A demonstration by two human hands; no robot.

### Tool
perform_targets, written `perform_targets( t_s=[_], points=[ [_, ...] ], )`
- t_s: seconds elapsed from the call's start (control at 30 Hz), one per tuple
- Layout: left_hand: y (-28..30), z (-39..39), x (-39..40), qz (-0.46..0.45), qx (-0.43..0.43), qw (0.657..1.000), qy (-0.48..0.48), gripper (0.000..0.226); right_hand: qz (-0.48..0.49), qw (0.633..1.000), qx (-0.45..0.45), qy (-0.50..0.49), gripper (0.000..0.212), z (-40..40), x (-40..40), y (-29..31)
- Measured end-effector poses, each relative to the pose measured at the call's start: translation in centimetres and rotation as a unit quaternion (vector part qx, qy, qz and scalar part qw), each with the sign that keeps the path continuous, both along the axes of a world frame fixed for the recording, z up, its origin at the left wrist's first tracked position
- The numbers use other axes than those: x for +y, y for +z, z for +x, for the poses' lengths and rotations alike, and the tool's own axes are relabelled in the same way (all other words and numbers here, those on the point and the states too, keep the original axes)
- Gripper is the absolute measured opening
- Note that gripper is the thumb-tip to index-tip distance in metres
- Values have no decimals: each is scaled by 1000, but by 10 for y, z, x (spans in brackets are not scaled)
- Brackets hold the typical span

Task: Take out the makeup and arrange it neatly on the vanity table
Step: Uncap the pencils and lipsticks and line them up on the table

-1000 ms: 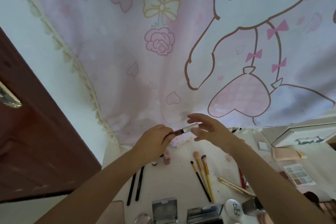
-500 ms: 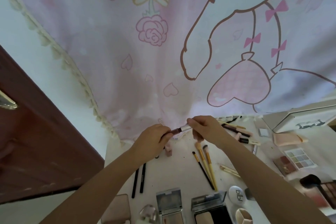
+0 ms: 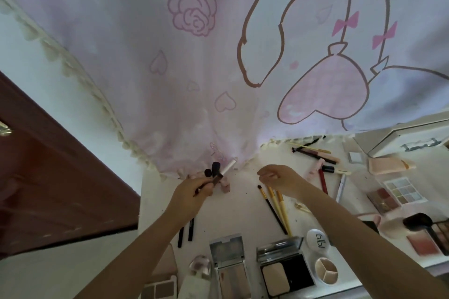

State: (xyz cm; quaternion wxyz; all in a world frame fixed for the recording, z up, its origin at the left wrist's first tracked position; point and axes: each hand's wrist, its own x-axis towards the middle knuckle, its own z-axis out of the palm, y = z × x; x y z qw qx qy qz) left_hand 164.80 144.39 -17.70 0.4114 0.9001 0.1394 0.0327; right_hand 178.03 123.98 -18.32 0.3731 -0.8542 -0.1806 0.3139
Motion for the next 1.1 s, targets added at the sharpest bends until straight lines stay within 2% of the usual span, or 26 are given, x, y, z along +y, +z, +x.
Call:
perform_targets(
  t_s=[0.1, 0.2, 0.33, 0.43, 0.53, 0.63, 0.93, 1.1],
  points=[
    [-6, -5, 14, -58, 13, 989, 136, 12, -132, 983, -69, 107, 35, -9, -2, -30],
    [-17, -3, 35, -38, 75, 974, 212, 18, -175, 951, -149, 208, 46, -22, 2, -56],
    [-29, -2, 44, 54, 233, 962, 131, 28, -213, 915, -192, 284, 62, -31, 11, -81],
    [-39, 2, 37, 98, 294, 949, 65, 43, -256, 897, -197, 302, 69, -35, 14, -94],
    [-47, 9, 28, 120, 320, 939, 44, 40, -256, 899, -190, 299, 70, -37, 14, -102],
    [-54, 17, 21, 126, 333, 933, 49, 22, -252, 901, -183, 301, 71, -36, 13, -104],
    [-79, 24, 13, 215, 339, 915, 30, 29, -247, 907, -162, 300, 72, -35, 11, -109],
    [-77, 22, 10, 231, 337, 913, 18, 31, -270, 895, -144, 324, 70, -30, 13, -96]
  ],
)
